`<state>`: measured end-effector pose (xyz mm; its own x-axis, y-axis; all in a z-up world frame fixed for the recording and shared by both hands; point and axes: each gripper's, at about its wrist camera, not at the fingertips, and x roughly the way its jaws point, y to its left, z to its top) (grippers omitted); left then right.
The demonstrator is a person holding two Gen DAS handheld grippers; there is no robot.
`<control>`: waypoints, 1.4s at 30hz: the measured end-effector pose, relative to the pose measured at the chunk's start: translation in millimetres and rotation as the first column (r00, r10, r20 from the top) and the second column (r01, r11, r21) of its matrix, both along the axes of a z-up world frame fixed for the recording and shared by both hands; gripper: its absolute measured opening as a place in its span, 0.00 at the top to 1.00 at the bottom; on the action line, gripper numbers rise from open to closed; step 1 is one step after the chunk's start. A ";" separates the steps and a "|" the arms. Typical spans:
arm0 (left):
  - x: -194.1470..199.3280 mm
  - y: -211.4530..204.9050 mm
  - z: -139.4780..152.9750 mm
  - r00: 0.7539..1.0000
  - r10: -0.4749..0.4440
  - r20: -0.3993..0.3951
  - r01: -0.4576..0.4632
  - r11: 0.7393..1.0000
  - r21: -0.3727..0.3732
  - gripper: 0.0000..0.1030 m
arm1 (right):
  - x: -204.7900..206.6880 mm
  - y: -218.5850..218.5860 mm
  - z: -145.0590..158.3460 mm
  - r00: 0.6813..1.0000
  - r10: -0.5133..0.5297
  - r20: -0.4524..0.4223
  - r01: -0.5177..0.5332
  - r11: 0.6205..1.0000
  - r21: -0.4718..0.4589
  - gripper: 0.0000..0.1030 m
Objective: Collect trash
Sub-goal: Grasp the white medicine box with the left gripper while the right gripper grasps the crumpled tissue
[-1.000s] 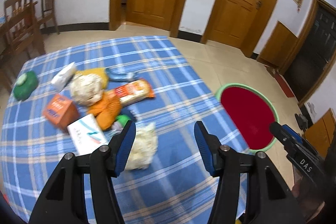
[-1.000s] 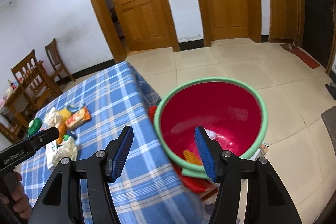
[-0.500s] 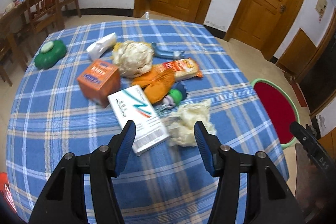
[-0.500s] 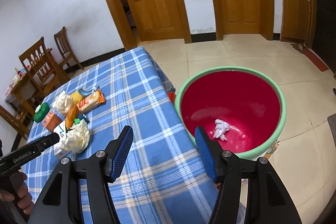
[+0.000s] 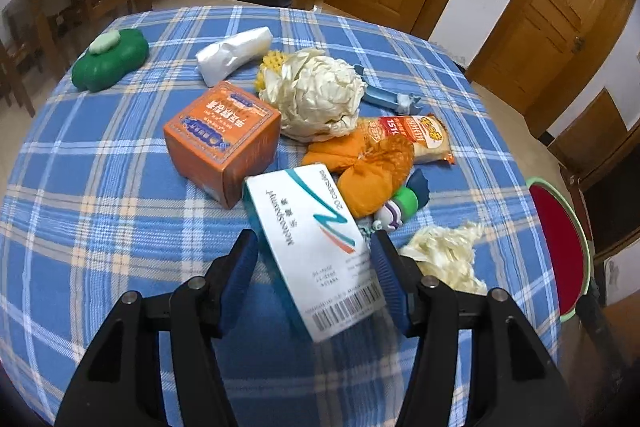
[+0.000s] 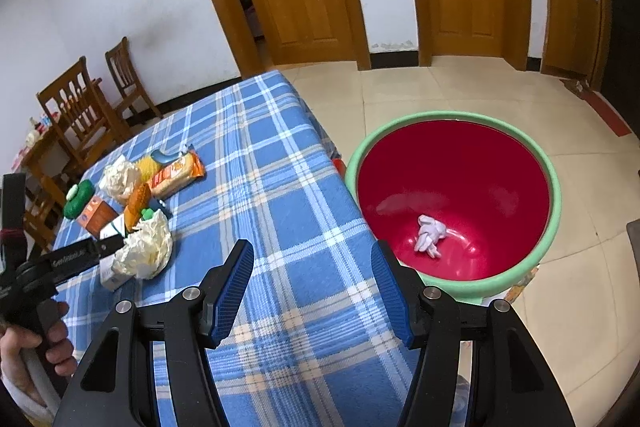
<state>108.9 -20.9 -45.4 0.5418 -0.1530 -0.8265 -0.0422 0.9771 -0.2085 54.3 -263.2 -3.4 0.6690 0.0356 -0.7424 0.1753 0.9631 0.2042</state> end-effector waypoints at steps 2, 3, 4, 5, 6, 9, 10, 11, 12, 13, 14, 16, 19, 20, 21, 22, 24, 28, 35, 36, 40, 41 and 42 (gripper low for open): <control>2.8 -2.7 -1.6 1.000 -0.005 -0.003 0.005 1.000 0.015 0.43 | 1.0 0.9 -1.7 1.000 0.002 -0.006 -0.002 1.000 0.000 0.39; 3.5 -3.9 -2.5 1.000 -0.006 -0.005 0.007 1.000 0.021 0.43 | 1.1 1.4 -2.6 1.000 0.003 -0.007 -0.003 1.000 0.000 0.39; 4.2 -5.3 -3.1 1.000 -0.008 -0.006 0.008 1.000 0.025 0.43 | 1.5 2.0 -3.0 1.000 0.005 -0.009 -0.005 1.000 0.000 0.39; 4.6 -6.6 -3.5 1.000 -0.011 -0.004 0.011 0.999 0.030 0.43 | 2.9 3.0 -4.0 1.000 0.007 -0.012 -0.007 1.000 -0.001 0.39; 4.7 -7.7 -3.6 1.000 -0.014 0.000 0.014 0.999 0.035 0.43 | 3.3 3.4 -4.3 1.000 0.007 -0.014 -0.007 1.000 -0.001 0.39; 4.0 -10.2 -3.9 0.999 -0.031 0.014 0.030 0.999 0.045 0.43 | 4.2 5.0 -5.4 1.000 0.014 -0.020 -0.014 1.000 -0.001 0.39; 3.3 -10.4 -4.1 0.999 -0.038 0.020 0.037 0.998 0.045 0.43 | 4.3 6.0 -5.8 1.000 0.016 -0.022 -0.016 1.000 -0.002 0.39; 2.1 -10.2 -4.2 0.999 -0.043 0.023 0.042 0.998 0.043 0.43 | 4.5 6.9 -5.9 1.000 0.019 -0.022 -0.019 1.000 -0.004 0.39; 0.7 -9.8 -4.0 0.999 -0.048 0.025 0.047 0.998 0.039 0.43 | 4.4 7.5 -5.6 1.000 0.021 -0.022 -0.021 1.000 -0.005 0.39; -0.5 -9.0 -3.9 0.998 -0.053 0.026 0.052 0.998 0.034 0.43 | 4.5 8.0 -5.2 1.000 0.021 -0.022 -0.021 1.000 -0.006 0.39; -2.5 -8.1 -3.8 0.998 -0.059 0.028 0.058 0.998 0.030 0.43 | 4.7 8.7 -4.7 1.000 0.022 -0.021 -0.023 1.000 -0.008 0.39; -6.9 -6.0 -2.0 0.997 -0.064 0.034 0.063 0.998 0.023 0.43 | 5.1 10.0 -3.8 1.000 0.025 -0.018 -0.025 1.000 -0.011 0.39; -14.1 -2.8 4.0 0.996 -0.071 0.055 0.070 0.997 0.025 0.43 | 6.0 13.7 -1.5 0.999 0.035 -0.012 -0.035 0.999 -0.016 0.39; -16.7 -1.6 6.7 0.995 -0.073 0.063 0.071 0.997 0.027 0.43 | 6.8 14.9 -1.1 0.999 0.038 -0.011 -0.038 0.999 -0.017 0.39; -19.0 -0.3 9.5 0.995 -0.075 0.073 0.073 0.997 0.029 0.43 | 7.0 16.8 -0.4 0.999 0.042 -0.009 -0.042 0.999 -0.019 0.39; -22.2 1.4 13.2 0.993 -0.076 0.085 0.073 0.997 0.031 0.43 | 7.4 18.8 0.2 0.999 0.046 -0.007 -0.046 0.999 -0.021 0.39; -27.9 5.0 19.8 0.991 -0.075 0.106 0.072 0.997 0.032 0.43 | 8.8 22.5 1.1 0.998 0.055 -0.005 -0.055 0.998 -0.024 0.39; -36.9 12.0 31.1 0.987 -0.070 0.142 0.066 0.997 0.036 0.43 | 12.7 33.0 3.3 0.997 0.080 -0.001 -0.080 0.996 -0.030 0.39; -46.4 31.3 41.8 0.983 -0.043 0.176 0.038 0.999 0.032 0.43 | 23.3 57.8 5.7 0.991 0.137 0.002 -0.136 0.989 -0.050 0.39; -47.2 34.5 42.4 0.983 -0.038 0.179 0.032 0.999 0.032 0.43 | 25.2 61.9 5.9 0.989 0.146 0.002 -0.146 0.988 -0.053 0.39; -48.9 47.6 41.5 0.983 -0.011 0.183 0.006 1.000 0.028 0.43 | 32.4 81.6 7.4 0.982 0.189 0.001 -0.189 0.980 -0.070 0.39; -49.1 51.5 40.7 0.983 -0.002 0.182 -0.002 1.000 0.025 0.43 | 34.1 84.9 6.9 0.980 0.197 -0.001 -0.197 0.978 -0.072 0.39; -49.3 54.5 39.8 0.983 0.004 0.181 -0.008 1.000 0.022 0.43 | 36.3 90.5 6.7 0.978 0.209 -0.003 -0.209 0.975 -0.075 0.39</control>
<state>59.6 33.6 -5.6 0.6837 -0.1319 -0.7178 -0.0116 0.9814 -0.1914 90.6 -172.8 3.3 0.6563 0.1198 -0.7449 -0.0325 0.9909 0.1307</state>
